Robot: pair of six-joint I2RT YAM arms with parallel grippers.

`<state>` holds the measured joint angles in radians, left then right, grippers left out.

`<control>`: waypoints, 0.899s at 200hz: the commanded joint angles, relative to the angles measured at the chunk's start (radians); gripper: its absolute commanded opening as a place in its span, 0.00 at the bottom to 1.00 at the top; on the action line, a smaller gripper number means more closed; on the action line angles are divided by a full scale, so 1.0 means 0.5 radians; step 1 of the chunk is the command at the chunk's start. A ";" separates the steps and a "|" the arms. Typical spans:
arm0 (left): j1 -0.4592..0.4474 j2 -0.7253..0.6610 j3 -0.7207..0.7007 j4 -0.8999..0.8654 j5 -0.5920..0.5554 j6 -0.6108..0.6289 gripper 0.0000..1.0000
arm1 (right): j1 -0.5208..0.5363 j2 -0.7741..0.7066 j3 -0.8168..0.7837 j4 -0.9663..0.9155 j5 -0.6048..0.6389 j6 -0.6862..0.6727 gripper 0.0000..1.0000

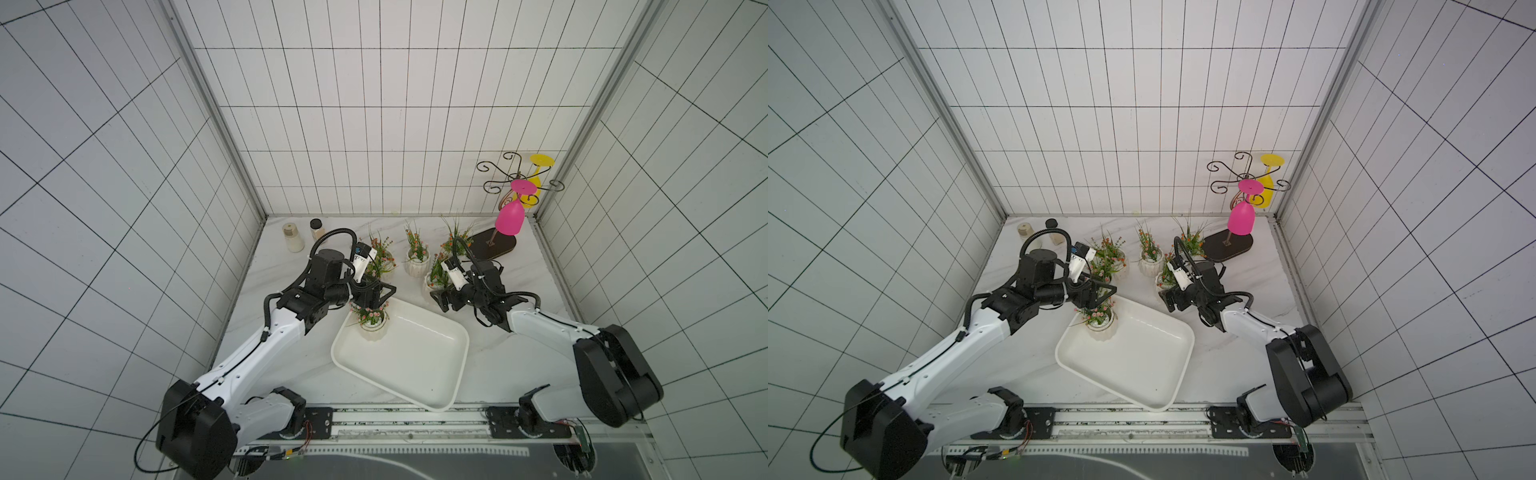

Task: Put the potted gypsophila into the storage box
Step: Pick up the baby's breath potted plant from the center of the board.

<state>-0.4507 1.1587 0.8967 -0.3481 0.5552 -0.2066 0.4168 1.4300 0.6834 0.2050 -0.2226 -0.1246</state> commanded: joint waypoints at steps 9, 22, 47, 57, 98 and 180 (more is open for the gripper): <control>0.003 0.018 -0.029 0.037 0.042 -0.018 0.83 | -0.011 0.054 0.078 0.128 -0.043 -0.018 0.98; 0.003 0.026 -0.027 0.039 0.054 -0.022 0.82 | -0.011 0.072 0.078 0.164 -0.044 -0.018 0.98; 0.003 0.033 -0.029 0.039 0.069 -0.026 0.83 | -0.011 0.116 0.085 0.221 -0.054 -0.021 0.98; 0.003 0.032 -0.030 0.040 0.070 -0.025 0.82 | -0.011 0.140 0.099 0.227 -0.053 -0.024 0.98; 0.003 0.030 -0.031 0.040 0.080 -0.025 0.82 | -0.008 0.224 0.145 0.274 -0.046 -0.039 0.98; 0.003 0.030 -0.033 0.040 0.086 -0.025 0.82 | 0.027 0.327 0.198 0.391 -0.016 -0.024 0.98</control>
<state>-0.4503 1.1702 0.8875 -0.3481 0.5846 -0.2199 0.4191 1.5738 0.6899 0.3538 -0.2287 -0.1249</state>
